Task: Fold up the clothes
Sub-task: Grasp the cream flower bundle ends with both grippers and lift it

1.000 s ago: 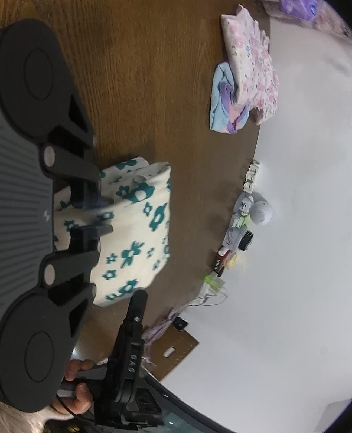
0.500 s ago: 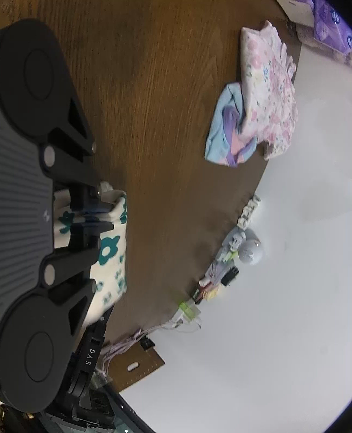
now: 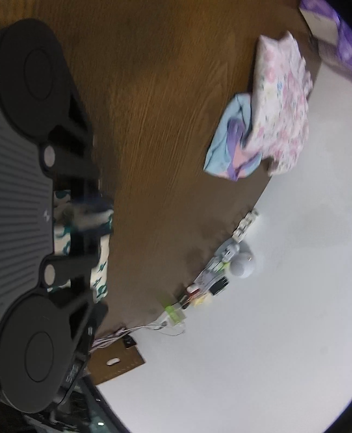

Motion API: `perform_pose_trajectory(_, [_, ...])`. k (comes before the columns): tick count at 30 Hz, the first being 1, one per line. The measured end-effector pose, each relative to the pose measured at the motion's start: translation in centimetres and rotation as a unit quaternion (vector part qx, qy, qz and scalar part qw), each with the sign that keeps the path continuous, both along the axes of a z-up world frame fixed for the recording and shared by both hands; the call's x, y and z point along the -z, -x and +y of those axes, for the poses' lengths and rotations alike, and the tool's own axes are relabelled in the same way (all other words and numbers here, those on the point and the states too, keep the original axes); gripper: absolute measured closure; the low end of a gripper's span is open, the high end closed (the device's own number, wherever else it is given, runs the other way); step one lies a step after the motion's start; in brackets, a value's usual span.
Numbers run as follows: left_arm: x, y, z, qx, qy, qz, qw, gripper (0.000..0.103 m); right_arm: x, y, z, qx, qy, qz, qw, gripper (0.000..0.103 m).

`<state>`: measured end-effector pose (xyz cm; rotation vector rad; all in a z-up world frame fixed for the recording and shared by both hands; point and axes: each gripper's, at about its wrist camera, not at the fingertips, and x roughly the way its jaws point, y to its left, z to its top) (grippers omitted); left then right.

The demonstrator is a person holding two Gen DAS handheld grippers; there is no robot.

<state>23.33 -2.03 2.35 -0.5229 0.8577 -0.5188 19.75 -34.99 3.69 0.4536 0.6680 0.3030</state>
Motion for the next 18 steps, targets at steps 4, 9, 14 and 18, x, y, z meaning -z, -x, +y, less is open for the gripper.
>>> perform_pose_trajectory(4, [0.1, 0.3, -0.5, 0.006, -0.032, -0.021, 0.9992, 0.097, 1.3, 0.0, 0.6, -0.009, 0.005, 0.008, 1.000, 0.102])
perform_pose_trajectory(9, [0.2, 0.6, -0.6, 0.003, -0.024, -0.024, 0.9994, 0.093, 2.3, 0.7, 0.4, -0.001, 0.010, 0.008, 1.000, 0.101])
perform_pose_trajectory(14, [-2.2, 3.5, 0.6, 0.005, -0.028, -0.071, 0.9971, 0.057, 0.3, 3.3, -0.9, 0.014, -0.025, -0.039, 0.999, 0.066])
perform_pose_trajectory(18, [-3.4, 6.9, -0.2, 0.039, -0.065, -0.113, 0.9907, 0.055, -0.4, 5.1, -0.8, -0.019, -0.014, -0.041, 0.999, 0.049])
